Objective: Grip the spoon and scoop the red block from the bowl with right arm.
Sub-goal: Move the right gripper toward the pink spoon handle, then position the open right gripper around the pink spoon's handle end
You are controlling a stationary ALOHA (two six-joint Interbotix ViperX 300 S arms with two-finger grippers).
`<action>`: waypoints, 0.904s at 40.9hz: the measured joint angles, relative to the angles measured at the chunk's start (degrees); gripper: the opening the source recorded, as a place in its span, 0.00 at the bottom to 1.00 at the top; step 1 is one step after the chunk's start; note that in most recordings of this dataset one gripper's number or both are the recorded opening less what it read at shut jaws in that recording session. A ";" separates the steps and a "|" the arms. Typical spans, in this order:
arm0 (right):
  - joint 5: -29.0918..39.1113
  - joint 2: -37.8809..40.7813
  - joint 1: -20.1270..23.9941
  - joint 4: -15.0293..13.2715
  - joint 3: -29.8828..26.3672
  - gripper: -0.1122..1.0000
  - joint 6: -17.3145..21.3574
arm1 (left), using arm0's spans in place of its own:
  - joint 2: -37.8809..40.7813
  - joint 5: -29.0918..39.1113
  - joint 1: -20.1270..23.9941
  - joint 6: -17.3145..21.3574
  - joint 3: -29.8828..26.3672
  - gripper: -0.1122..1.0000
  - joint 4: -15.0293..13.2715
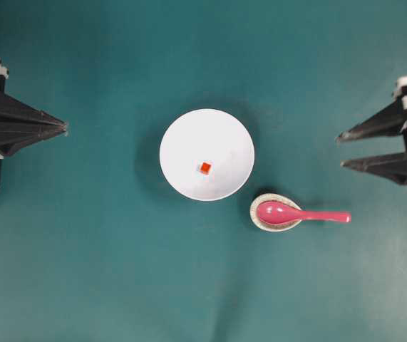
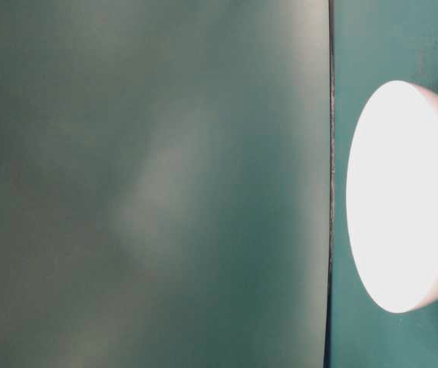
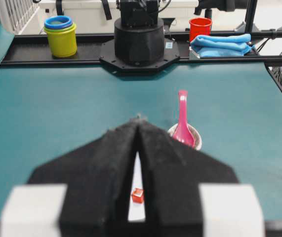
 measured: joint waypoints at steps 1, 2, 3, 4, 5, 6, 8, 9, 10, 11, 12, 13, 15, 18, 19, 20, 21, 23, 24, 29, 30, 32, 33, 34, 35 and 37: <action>-0.09 0.70 0.44 0.62 0.26 0.54 0.00 | 0.00 0.09 0.00 0.00 0.00 0.10 0.09; -0.26 1.32 0.88 1.14 0.70 0.54 0.00 | 0.00 0.26 0.00 0.00 0.00 0.10 0.09; -0.62 2.29 1.58 1.93 1.14 0.54 0.00 | 0.00 0.35 0.00 0.00 0.00 0.10 0.09; -1.05 3.25 2.11 2.72 1.58 0.54 0.00 | 0.00 0.44 0.00 0.00 0.00 0.10 0.00; -2.02 4.31 2.81 3.69 2.20 0.54 0.00 | -0.09 0.62 0.00 0.00 -0.09 0.10 0.00; -2.90 5.19 3.52 4.57 2.72 0.54 0.00 | -0.09 0.79 0.00 0.00 -0.09 0.10 0.00; -5.01 7.38 4.92 6.59 3.96 0.54 0.00 | -0.09 0.97 0.00 0.00 0.00 0.10 0.00; -6.42 8.53 5.80 7.65 4.57 0.54 -0.09 | -0.09 1.05 0.00 0.00 0.00 0.10 0.09; -7.91 9.58 6.59 8.61 5.01 0.54 -0.09 | -0.09 1.05 0.00 0.00 0.00 0.10 0.09; -9.58 10.81 7.65 9.84 5.71 0.54 -0.09 | -0.09 1.23 0.00 0.00 -0.09 0.10 0.09; -11.07 11.95 8.61 10.81 6.24 0.54 -0.09 | -0.18 1.23 0.00 0.00 0.00 0.10 0.00; -12.74 13.18 9.67 11.87 6.77 0.54 -0.09 | -0.09 1.32 0.00 0.00 0.00 0.10 0.00; -16.35 15.38 11.87 14.33 7.73 0.54 0.00 | -0.18 1.32 0.00 0.00 0.00 0.10 0.09; -20.74 18.02 14.77 17.67 8.70 0.54 0.09 | -0.18 1.32 0.00 0.00 -0.09 0.10 0.09; -22.50 19.25 16.00 19.25 9.05 0.54 -0.09 | -0.18 1.32 0.00 0.00 0.00 0.10 0.09; -23.91 20.21 17.05 20.57 9.32 0.54 0.00 | -0.18 1.32 0.00 0.00 0.00 0.10 0.09; -25.84 21.36 18.46 22.41 9.58 0.54 -0.09 | -0.18 1.32 0.00 0.00 0.00 0.10 0.09; -28.74 23.47 20.92 25.75 10.11 0.54 -0.18 | -0.18 1.32 0.00 0.00 0.00 0.10 0.09; -29.97 24.70 22.32 27.51 10.37 0.54 -0.09 | -0.09 1.32 0.00 0.00 0.00 0.10 0.09; -33.31 29.00 27.16 34.10 10.72 0.54 -0.18 | -0.18 1.32 0.00 0.00 0.00 0.10 0.09; -33.66 29.97 28.13 35.60 10.81 0.54 -0.18 | -0.18 1.32 0.00 0.00 0.00 0.10 0.00; -33.93 31.64 29.44 37.71 10.81 0.54 -0.09 | -0.18 1.32 0.00 0.00 0.00 0.10 0.00; -34.01 32.43 30.06 38.67 10.72 0.54 -0.18 | -0.09 1.32 0.00 0.00 0.00 0.10 0.00; -34.19 33.05 30.50 39.46 10.72 0.54 -0.18 | -0.18 1.32 0.00 0.00 -0.09 0.10 0.09; -34.37 33.93 30.94 40.25 10.81 0.54 -0.18 | -0.18 1.32 0.00 0.00 0.00 0.10 0.00; -34.63 35.16 31.38 41.57 10.72 0.54 -0.18 | -0.18 1.32 0.00 -0.09 0.00 0.10 0.00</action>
